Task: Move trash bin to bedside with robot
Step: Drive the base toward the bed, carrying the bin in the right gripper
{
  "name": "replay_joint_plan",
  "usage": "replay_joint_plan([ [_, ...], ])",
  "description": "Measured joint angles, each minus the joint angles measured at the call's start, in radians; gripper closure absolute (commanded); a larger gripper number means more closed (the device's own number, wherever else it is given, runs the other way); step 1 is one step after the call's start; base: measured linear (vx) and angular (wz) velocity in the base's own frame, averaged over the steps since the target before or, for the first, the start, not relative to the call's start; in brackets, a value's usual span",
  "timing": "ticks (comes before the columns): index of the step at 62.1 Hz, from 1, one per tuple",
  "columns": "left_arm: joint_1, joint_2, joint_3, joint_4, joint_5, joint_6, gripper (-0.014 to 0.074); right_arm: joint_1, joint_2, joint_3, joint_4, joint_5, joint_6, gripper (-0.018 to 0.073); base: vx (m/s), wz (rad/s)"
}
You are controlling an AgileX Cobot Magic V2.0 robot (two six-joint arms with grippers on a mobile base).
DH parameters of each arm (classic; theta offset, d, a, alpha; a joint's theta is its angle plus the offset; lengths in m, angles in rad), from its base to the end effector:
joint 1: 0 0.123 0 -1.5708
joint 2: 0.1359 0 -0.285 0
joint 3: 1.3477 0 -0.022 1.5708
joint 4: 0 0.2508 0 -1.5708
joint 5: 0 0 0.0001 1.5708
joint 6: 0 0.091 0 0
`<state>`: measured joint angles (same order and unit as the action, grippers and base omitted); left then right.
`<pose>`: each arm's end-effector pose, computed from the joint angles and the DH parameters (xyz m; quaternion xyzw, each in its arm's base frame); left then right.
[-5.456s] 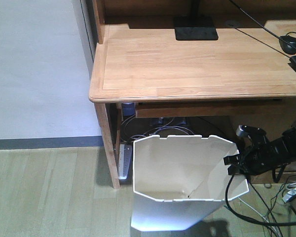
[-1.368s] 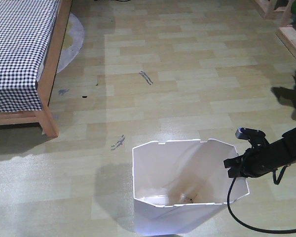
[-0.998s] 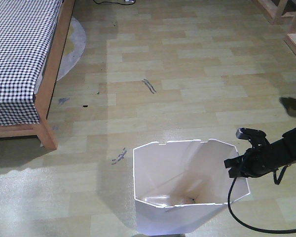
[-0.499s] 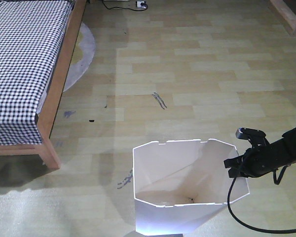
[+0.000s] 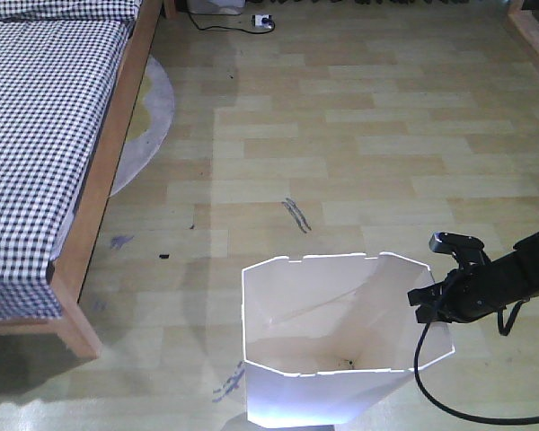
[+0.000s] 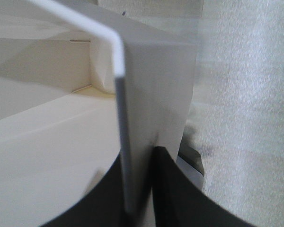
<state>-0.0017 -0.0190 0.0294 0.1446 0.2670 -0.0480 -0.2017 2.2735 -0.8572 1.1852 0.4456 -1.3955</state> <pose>0.0546 0.0034 0.1804 0.0238 0.7698 0.0433 0.6364 0.2999 -0.0241 -0.0079 -0.0289 0.9781 0.1918 0.0759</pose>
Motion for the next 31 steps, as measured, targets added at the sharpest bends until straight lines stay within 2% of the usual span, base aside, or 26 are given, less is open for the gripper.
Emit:
replay_joint_plan([
  [31,0.000,0.000,0.000,0.000,0.000,0.000,0.0602,0.000,0.000,0.000,0.000,-0.001,0.000,0.0565,0.39,-0.04],
])
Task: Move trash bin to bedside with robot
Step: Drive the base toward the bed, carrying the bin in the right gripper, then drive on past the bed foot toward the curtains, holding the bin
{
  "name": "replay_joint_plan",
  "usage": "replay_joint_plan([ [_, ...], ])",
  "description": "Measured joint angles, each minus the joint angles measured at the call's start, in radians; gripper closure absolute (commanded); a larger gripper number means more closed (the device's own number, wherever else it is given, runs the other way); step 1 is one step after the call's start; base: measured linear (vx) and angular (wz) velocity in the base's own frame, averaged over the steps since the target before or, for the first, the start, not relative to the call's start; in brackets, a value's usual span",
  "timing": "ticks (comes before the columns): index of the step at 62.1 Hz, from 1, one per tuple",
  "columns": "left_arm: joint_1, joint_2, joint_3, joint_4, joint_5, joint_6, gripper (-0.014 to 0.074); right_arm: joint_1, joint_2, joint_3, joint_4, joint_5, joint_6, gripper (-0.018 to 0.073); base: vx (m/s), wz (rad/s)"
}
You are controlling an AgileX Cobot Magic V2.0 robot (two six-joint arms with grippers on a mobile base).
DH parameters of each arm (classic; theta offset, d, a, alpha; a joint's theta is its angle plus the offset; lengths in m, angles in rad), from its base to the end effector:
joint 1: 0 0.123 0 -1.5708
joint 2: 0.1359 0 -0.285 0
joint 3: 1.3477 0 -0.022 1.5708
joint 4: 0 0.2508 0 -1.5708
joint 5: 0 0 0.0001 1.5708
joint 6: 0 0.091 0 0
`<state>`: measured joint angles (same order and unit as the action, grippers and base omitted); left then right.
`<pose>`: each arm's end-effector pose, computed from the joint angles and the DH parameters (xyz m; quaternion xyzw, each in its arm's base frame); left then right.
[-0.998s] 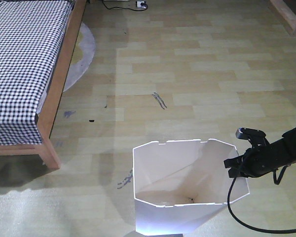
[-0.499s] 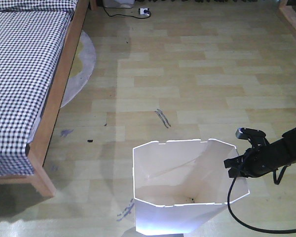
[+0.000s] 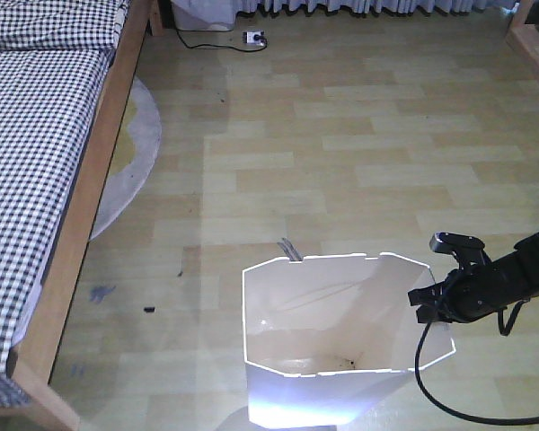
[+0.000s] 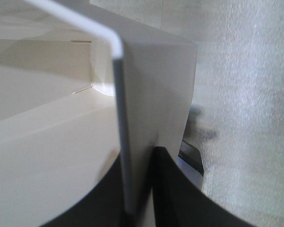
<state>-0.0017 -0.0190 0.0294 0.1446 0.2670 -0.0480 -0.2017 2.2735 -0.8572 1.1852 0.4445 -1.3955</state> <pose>0.0546 0.0034 0.1804 0.0238 0.7698 0.0433 0.6364 0.2999 -0.0242 -0.0080 -0.0288 0.9782 0.1912 0.0760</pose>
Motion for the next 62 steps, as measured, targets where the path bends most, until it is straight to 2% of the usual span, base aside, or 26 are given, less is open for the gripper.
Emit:
replay_joint_plan([
  [62,0.000,0.000,0.000,0.000,0.000,0.000,0.0602,0.000,0.000,0.000,0.000,0.004,0.000,0.0565,0.37,-0.01],
])
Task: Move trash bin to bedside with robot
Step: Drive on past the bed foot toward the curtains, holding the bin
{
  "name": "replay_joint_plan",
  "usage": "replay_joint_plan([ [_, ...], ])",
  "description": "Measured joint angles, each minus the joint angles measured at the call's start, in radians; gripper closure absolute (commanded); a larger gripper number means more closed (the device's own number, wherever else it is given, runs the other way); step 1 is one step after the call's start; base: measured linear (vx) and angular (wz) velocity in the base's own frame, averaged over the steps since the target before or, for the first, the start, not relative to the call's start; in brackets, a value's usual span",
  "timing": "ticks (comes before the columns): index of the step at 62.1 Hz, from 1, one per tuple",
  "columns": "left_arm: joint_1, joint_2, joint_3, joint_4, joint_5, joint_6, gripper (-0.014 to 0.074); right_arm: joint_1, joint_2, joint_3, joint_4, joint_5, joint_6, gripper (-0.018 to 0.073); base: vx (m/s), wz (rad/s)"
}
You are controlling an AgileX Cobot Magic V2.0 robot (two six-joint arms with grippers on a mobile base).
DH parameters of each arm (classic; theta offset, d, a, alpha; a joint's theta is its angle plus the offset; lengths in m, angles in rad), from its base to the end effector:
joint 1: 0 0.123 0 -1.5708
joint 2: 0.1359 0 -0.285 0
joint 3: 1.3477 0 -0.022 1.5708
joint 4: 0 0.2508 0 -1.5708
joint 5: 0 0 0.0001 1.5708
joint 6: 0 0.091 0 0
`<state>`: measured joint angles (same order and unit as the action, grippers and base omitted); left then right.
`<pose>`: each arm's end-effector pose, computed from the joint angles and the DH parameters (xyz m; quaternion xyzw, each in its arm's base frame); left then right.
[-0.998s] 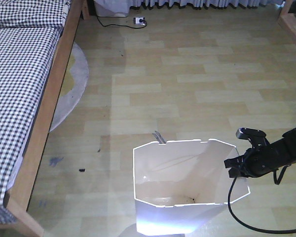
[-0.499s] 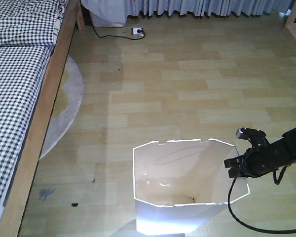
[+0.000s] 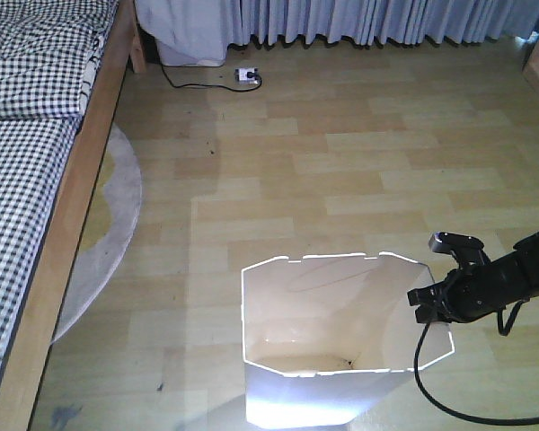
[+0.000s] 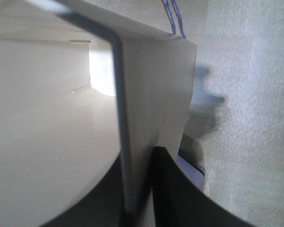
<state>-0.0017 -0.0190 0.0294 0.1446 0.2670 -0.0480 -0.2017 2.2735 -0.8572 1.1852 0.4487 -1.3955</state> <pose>0.0546 0.0034 0.1804 0.0238 0.7698 0.0433 0.6364 0.2998 -0.0239 -0.0079 -0.0291 0.9778 0.1933 0.0756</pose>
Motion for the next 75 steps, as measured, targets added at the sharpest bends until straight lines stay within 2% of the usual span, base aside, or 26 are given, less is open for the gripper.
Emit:
replay_joint_plan([
  [75,0.000,0.000,0.000,0.000,0.000,0.000,0.0602,0.000,0.000,0.000,0.000,-0.003,0.000,0.0565,0.37,0.03],
])
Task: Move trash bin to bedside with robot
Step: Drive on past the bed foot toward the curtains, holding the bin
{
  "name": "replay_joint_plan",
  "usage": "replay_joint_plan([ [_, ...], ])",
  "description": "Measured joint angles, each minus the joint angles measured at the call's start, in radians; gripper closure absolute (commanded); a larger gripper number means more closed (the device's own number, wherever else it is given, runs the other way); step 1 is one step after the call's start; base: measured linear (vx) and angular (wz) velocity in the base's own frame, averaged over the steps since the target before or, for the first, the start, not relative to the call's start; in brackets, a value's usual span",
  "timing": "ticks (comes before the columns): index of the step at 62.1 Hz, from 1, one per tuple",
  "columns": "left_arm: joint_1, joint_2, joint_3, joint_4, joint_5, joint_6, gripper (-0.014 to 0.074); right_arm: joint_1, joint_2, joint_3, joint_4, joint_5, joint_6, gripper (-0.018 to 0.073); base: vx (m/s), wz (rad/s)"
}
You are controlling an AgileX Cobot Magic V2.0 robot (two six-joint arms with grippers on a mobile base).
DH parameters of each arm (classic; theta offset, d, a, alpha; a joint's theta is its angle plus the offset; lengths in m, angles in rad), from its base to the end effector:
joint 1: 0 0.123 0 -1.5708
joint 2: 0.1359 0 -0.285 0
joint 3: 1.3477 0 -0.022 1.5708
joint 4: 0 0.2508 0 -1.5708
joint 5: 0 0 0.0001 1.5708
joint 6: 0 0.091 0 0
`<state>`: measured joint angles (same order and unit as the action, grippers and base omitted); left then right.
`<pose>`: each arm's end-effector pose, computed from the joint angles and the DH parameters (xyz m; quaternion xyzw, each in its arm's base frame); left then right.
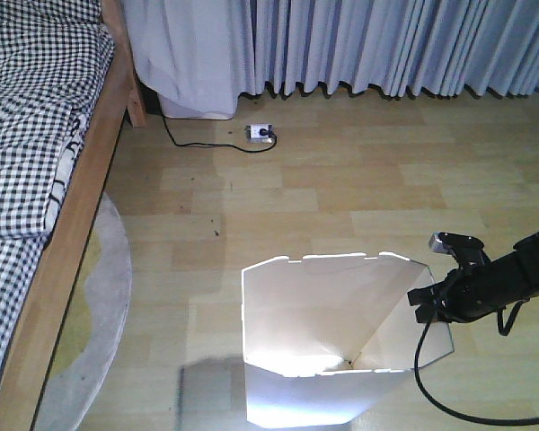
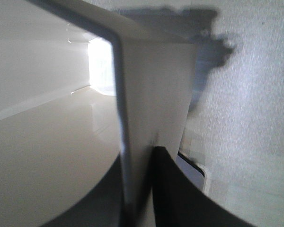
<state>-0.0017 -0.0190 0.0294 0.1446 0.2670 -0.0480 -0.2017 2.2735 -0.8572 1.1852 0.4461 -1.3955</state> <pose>0.0546 0.0034 0.1804 0.0238 0.7698 0.0433 0.6364 0.2999 -0.0241 -0.0079 -0.0289 0.9780 0.1920 0.0759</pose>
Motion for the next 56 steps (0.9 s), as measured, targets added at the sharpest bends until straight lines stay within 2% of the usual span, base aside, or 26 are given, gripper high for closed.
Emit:
replay_joint_plan([
  [56,0.000,0.000,0.000,0.000,0.000,0.000,0.0602,0.000,0.000,0.000,0.000,-0.003,0.000,0.0565,0.33,0.00],
])
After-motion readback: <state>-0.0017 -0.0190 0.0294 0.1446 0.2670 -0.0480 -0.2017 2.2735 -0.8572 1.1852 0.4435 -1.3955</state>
